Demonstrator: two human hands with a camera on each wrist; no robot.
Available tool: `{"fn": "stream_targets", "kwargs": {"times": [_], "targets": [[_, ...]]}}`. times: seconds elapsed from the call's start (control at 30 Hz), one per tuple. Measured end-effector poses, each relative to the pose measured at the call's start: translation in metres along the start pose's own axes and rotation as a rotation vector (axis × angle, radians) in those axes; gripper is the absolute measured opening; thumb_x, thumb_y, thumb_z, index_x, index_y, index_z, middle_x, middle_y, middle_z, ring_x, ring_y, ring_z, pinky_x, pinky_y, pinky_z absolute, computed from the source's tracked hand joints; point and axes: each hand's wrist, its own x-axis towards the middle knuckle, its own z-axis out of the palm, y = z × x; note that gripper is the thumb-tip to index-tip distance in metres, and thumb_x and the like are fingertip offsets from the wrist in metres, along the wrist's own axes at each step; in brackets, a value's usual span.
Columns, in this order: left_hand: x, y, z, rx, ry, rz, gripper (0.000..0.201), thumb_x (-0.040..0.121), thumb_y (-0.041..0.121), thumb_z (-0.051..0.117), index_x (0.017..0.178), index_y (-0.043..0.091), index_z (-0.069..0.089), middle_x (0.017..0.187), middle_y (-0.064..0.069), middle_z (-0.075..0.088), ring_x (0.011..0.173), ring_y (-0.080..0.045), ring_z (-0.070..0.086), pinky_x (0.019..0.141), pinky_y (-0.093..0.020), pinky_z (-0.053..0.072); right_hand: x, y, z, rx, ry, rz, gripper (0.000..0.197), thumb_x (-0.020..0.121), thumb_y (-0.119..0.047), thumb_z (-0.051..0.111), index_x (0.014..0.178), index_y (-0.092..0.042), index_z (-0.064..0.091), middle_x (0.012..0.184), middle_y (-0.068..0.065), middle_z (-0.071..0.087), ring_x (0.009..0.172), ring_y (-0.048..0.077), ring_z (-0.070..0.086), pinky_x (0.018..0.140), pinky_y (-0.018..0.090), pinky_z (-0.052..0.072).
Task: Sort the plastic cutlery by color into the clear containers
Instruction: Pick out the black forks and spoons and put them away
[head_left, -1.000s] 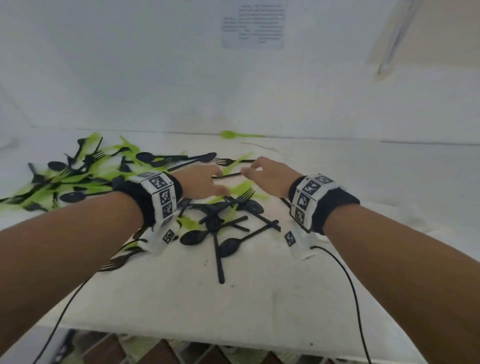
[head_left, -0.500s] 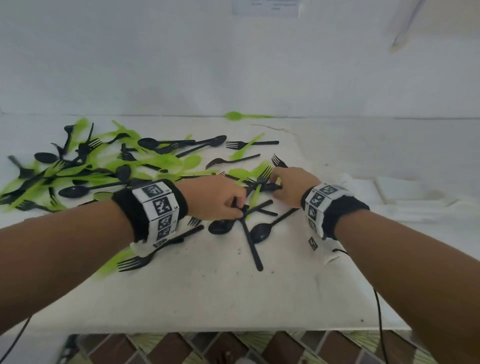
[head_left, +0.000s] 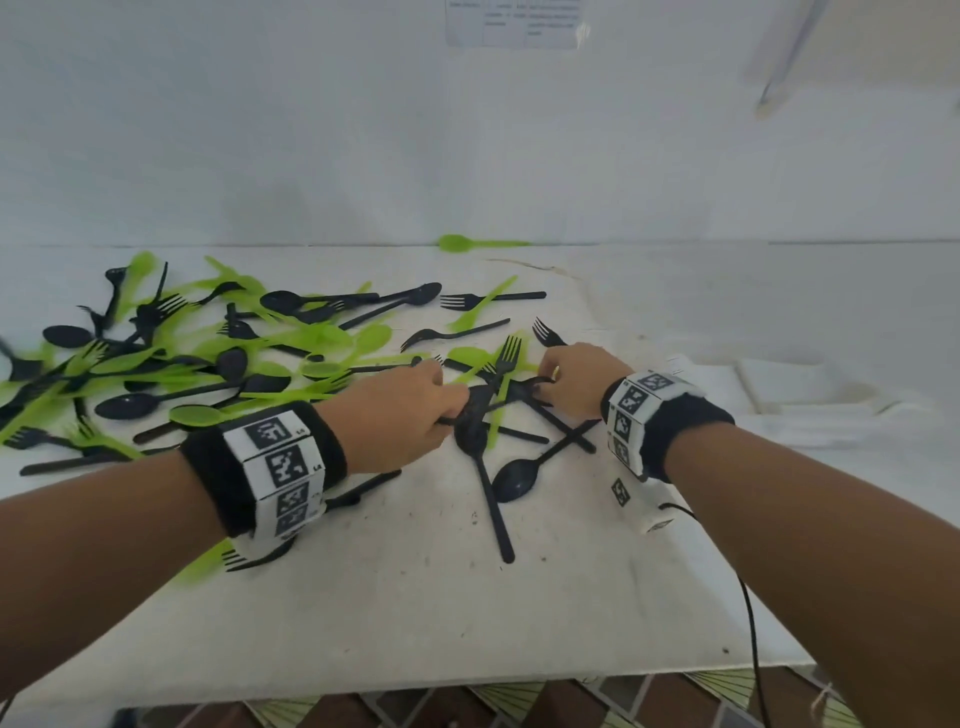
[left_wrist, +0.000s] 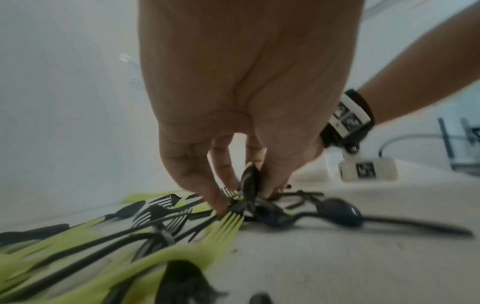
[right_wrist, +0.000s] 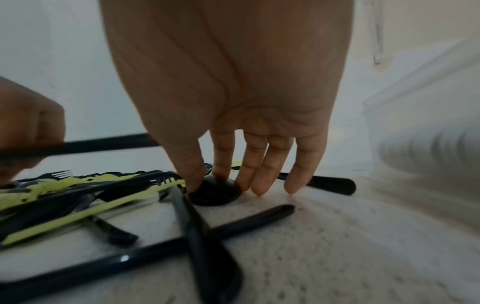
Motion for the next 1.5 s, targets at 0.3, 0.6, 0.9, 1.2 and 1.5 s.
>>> {"fn": "stream_targets", "kwargs": {"times": [0.3, 0.6, 0.9, 1.2, 1.5], "targets": [[-0.008, -0.031, -0.022, -0.267, 0.043, -0.144, 0.043, 0.104, 0.023, 0.045, 0.141, 0.041, 0.054, 0.101, 0.019, 0.056, 0.092, 0.003, 0.054, 0.083, -0.025, 0.044, 0.0, -0.007, -0.016, 0.729, 0.405, -0.039, 0.048, 0.086, -0.018, 0.067, 0.128, -0.024, 0.044, 0.09, -0.003, 0.068, 0.084, 0.014, 0.065, 0.068, 0.026, 0.05], [-0.002, -0.032, -0.03, -0.666, 0.341, -0.225, 0.008, 0.092, 0.025, 0.073, 0.092, 0.032, 0.076, 0.078, 0.018, 0.068, 0.055, -0.005, 0.051, 0.058, -0.015, 0.039, 0.007, -0.013, -0.048, 0.776, 0.748, -0.111, 0.016, 0.09, -0.036, 0.066, 0.088, -0.02, 0.069, 0.085, -0.001, 0.068, 0.076, 0.012, 0.058, 0.077, 0.035, 0.051], [0.0, -0.041, -0.037, -1.191, 0.39, -0.258, 0.009, 0.091, 0.008, 0.073, 0.099, 0.011, 0.077, 0.08, -0.004, 0.06, 0.071, -0.014, 0.045, 0.075, -0.033, 0.04, -0.014, -0.016, -0.043, 0.593, 0.544, -0.128, 0.024, 0.102, -0.038, 0.053, 0.119, -0.025, 0.042, 0.069, 0.001, 0.061, 0.061, 0.015, 0.06, 0.065, 0.026, 0.048], [0.002, -0.05, -0.031, -1.387, 0.47, -0.378, 0.006, 0.095, 0.006, 0.067, 0.098, 0.007, 0.072, 0.075, 0.001, 0.053, 0.067, -0.012, 0.042, 0.069, -0.026, 0.038, -0.042, -0.014, -0.011, 0.122, -0.244, -0.184, 0.02, 0.078, -0.021, 0.075, 0.097, -0.024, 0.071, 0.084, -0.006, 0.066, 0.07, 0.015, 0.063, 0.07, 0.031, 0.056], [0.007, -0.015, -0.031, -1.441, 0.596, -0.394, 0.005, 0.107, 0.02, 0.044, 0.108, 0.015, 0.043, 0.073, -0.002, 0.057, 0.065, -0.02, 0.054, 0.066, -0.035, 0.051, -0.044, -0.014, -0.006, 0.015, -0.206, -0.196, 0.008, 0.083, -0.027, 0.074, 0.079, -0.021, 0.07, 0.084, 0.006, 0.073, 0.079, 0.025, 0.071, 0.071, 0.033, 0.059]]}}
